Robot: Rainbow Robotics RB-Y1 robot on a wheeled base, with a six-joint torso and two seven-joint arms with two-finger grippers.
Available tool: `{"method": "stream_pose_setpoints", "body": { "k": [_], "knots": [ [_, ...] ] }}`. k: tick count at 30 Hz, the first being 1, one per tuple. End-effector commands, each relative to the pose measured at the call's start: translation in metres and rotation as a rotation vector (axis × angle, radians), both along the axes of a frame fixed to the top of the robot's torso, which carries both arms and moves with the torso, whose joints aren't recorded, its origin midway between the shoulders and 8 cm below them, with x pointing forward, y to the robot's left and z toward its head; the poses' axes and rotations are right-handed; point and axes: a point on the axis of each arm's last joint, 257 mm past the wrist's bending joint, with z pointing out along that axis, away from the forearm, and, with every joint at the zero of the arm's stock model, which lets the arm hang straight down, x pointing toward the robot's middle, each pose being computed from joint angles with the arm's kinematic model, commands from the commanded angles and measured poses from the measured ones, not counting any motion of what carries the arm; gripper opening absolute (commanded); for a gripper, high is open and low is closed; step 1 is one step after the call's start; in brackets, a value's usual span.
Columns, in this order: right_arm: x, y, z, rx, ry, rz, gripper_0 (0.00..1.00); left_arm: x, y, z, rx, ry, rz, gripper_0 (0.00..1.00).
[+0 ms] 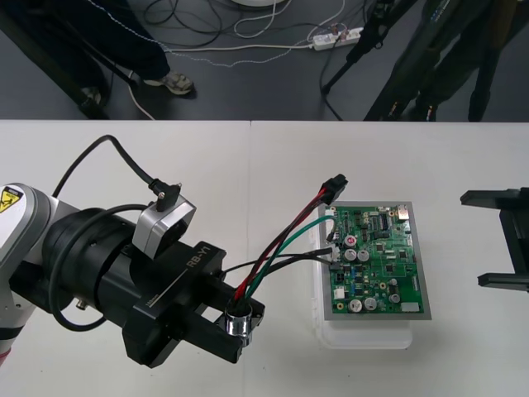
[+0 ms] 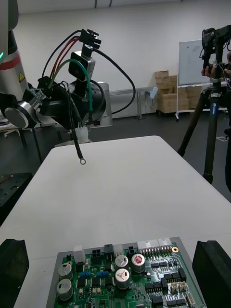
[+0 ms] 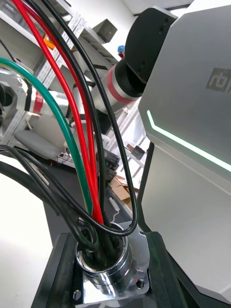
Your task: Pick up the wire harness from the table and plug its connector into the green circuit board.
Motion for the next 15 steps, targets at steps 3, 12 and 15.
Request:
{"method": "stream_pose_setpoints", "body": {
  "k": [3,12,15],
  "knots": [
    [-0.003,0.015,0.007,0.01,0.086,0.067,1.0,-0.015,0.004,0.001,0.059,0.04,-0.079,0.0],
    [-0.008,0.033,0.009,0.028,0.109,0.133,1.0,-0.014,0.004,0.003,0.053,0.058,-0.085,0.0],
    [-0.013,0.042,0.014,0.029,0.104,0.169,1.0,-0.015,0.004,0.003,0.053,0.065,-0.09,0.0]
  ]
}}
